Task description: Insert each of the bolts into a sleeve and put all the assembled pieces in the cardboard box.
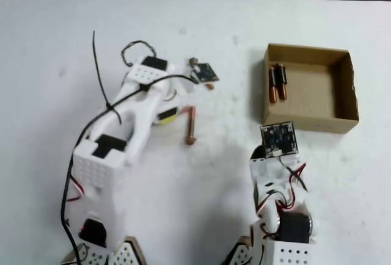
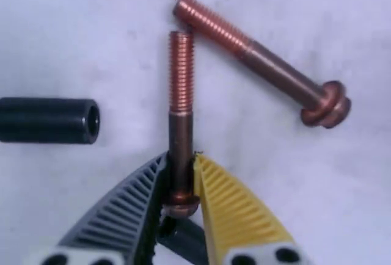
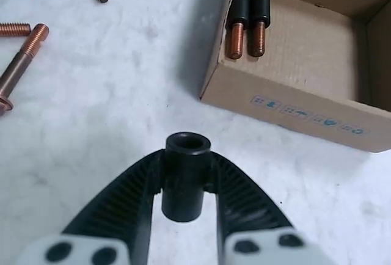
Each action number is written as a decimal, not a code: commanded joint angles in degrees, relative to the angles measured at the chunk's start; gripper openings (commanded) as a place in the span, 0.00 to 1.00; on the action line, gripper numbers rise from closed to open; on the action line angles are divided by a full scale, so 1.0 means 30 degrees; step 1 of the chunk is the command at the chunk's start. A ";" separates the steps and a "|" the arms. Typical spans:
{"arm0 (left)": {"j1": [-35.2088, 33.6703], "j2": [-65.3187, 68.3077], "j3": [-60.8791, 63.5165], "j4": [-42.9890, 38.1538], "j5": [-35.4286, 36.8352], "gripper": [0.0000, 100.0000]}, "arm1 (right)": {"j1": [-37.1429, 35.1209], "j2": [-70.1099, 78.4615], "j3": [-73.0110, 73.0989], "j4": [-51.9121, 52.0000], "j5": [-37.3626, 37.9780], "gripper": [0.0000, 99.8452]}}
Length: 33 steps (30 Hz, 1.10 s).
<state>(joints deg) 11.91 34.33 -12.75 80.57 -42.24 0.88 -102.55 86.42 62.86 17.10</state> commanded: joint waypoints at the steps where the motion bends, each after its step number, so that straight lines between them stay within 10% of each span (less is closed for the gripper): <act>1: 0.0454 -0.0337 -0.2432 0.2081 -0.0293 0.02 | -0.0044 -0.0190 -0.0176 -0.0513 -0.0059 0.02; 14: 0.0190 -0.0864 -0.7033 0.7209 -0.1377 0.02 | -0.0044 -0.0190 -0.0147 -0.0513 -0.0059 0.02; 33: -0.6022 -1.1062 0.5245 0.4835 -0.8322 0.02 | -0.0044 -0.0190 0.0029 -0.0513 -0.0059 0.02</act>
<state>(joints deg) -0.66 6.73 -2.37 100.00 -61.23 0.79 -102.55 86.68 62.86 17.10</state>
